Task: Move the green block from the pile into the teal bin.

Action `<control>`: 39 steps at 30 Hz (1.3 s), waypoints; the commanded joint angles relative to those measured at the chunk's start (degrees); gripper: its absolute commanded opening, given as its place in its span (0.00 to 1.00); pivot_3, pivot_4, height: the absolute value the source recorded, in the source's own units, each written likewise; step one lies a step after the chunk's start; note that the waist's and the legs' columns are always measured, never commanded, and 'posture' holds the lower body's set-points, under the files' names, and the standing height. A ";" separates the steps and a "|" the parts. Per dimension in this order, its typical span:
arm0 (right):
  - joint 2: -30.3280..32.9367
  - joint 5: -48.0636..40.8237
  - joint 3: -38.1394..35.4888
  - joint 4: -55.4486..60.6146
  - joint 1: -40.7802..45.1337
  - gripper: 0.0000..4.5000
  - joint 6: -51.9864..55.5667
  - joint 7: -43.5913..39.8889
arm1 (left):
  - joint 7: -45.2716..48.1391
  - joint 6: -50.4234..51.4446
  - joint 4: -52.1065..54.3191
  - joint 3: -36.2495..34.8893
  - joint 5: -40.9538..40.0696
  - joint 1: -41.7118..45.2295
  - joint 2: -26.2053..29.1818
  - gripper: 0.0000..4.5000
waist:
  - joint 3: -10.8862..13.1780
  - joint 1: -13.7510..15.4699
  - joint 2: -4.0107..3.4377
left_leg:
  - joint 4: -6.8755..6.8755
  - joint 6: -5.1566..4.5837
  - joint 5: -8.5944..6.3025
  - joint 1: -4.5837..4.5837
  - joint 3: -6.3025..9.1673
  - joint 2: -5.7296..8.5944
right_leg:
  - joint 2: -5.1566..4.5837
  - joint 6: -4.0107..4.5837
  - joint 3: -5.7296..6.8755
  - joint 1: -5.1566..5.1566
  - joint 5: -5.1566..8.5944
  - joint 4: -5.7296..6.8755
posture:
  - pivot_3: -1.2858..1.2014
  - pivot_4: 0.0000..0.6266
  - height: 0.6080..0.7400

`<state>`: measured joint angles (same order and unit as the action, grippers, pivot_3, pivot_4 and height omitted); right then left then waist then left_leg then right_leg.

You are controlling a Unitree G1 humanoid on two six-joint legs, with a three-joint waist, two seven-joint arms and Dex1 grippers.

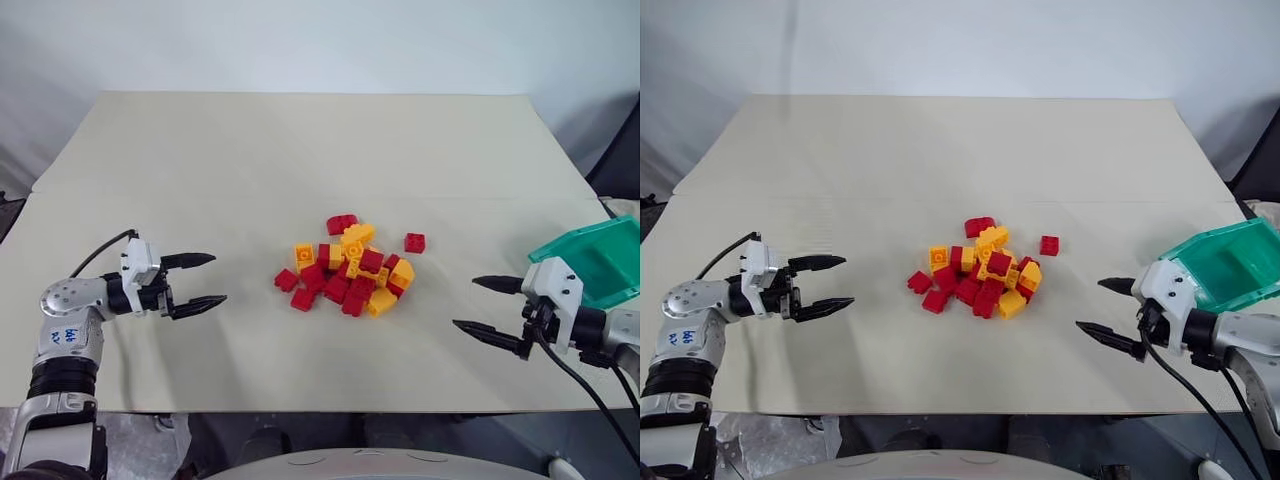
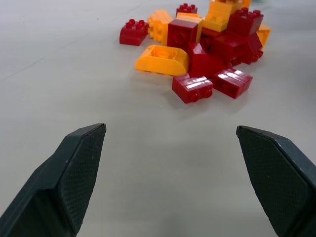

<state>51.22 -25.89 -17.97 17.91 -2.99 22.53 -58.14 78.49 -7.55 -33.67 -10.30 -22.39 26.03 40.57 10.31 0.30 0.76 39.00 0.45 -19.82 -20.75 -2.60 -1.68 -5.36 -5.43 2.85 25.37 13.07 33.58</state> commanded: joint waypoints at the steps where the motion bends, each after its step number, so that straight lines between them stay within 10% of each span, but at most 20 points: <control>1: -0.15 -1.12 -0.72 2.87 0.25 0.99 1.85 1.68 | 1.93 0.51 2.08 -0.34 -1.03 0.11 0.82 1.00 | 0.00 0.03 0.00 | 0.00 0.00 0.00 0.00 0.00 0.00 | 0.00 0.00 0.00 0.00 0.00 0.00 | 0.52 0.24 1.00; 10: -1.72 -10.19 1.77 15.89 5.26 0.95 18.49 10.69 | -5.76 8.78 9.03 -0.92 -1.57 -1.11 -0.23 1.00 | 0.00 0.00 0.00 | 0.03 0.00 0.00 -0.03 0.07 -0.02 | 0.00 0.00 0.00 0.01 0.00 0.25 | 0.52 0.24 1.00; 24: -17.93 -14.80 26.95 18.07 22.95 0.01 35.63 27.82 | 2.22 7.07 6.68 1.95 -2.29 3.49 -3.62 1.00 | -0.02 0.02 0.04 | 0.17 0.00 0.00 -0.36 0.24 0.03 | -0.02 0.00 0.14 0.15 -0.01 0.24 | 0.52 0.24 1.00; 39: -24.28 0.88 23.38 -3.39 29.17 0.01 20.90 32.30 | 0.09 4.47 6.37 2.31 -1.84 4.33 -6.91 1.00 | -0.02 -0.31 0.05 | 0.21 -0.09 -0.05 -0.42 0.16 0.06 | 0.01 -0.04 0.12 0.19 -0.02 0.21 | 0.52 0.24 1.00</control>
<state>27.10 -25.73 8.32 14.50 25.59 45.12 -27.17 78.81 -2.21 -28.04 -7.45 -24.21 30.76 33.61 10.29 -0.01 0.81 39.20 0.36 -19.87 -21.17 -2.44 -1.62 -5.35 -5.47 2.97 25.56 13.04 33.79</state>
